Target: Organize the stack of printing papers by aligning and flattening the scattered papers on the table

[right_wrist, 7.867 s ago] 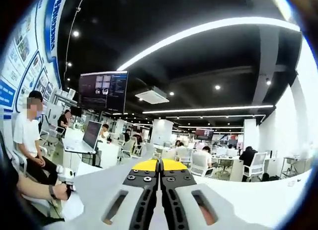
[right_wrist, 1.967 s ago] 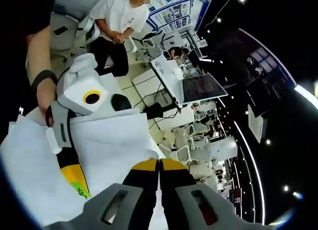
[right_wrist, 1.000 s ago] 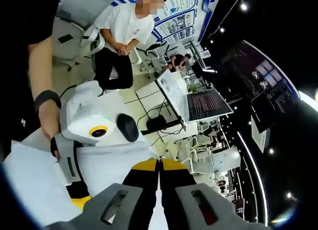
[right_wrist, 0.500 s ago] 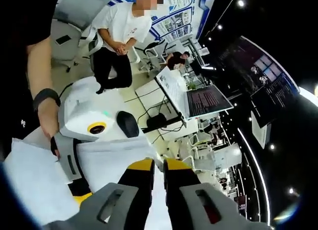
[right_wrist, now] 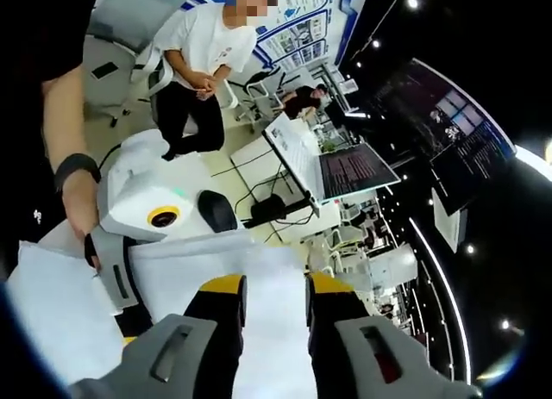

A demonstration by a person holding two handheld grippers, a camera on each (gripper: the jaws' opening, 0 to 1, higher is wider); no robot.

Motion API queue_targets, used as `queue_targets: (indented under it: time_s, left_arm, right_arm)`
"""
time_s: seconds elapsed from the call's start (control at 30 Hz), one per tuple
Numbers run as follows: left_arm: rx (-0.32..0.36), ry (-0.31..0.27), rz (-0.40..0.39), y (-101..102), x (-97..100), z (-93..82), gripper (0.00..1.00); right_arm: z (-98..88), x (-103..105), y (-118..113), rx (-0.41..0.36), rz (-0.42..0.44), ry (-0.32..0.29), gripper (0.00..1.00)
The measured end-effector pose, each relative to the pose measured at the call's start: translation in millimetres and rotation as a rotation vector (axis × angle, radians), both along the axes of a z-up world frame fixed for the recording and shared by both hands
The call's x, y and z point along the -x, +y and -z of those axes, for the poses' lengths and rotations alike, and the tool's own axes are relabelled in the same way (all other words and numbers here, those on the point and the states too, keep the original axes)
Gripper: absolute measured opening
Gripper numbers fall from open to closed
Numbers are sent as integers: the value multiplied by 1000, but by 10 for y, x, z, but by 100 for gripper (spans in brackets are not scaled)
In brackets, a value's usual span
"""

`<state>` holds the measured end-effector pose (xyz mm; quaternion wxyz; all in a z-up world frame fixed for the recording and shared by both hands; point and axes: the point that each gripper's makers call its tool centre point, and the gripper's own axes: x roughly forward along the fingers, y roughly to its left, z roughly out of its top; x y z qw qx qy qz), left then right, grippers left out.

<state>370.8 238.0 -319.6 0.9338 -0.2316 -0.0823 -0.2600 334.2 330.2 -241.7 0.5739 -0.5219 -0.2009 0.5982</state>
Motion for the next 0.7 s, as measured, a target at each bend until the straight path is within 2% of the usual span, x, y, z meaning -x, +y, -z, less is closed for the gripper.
queue_targets:
  time_s: [0.17, 0.33, 0.6, 0.7]
  left_arm:
    - [2, 0, 0, -10, -16, -6, 7]
    - [2, 1, 0, -19, -33, -15, 7]
    - [2, 1, -1, -21, -55, -26, 7]
    - [2, 0, -1, -15, -58, -26, 7]
  right_arm:
    - [-40, -43, -19, -7, 3, -2, 30]
    - [-44, -121, -32, -19, 14, 12, 47]
    - [-158, -178, -103, -55, 40, 19, 53]
    - [-216, -196, -128, -93, 51, 40, 60]
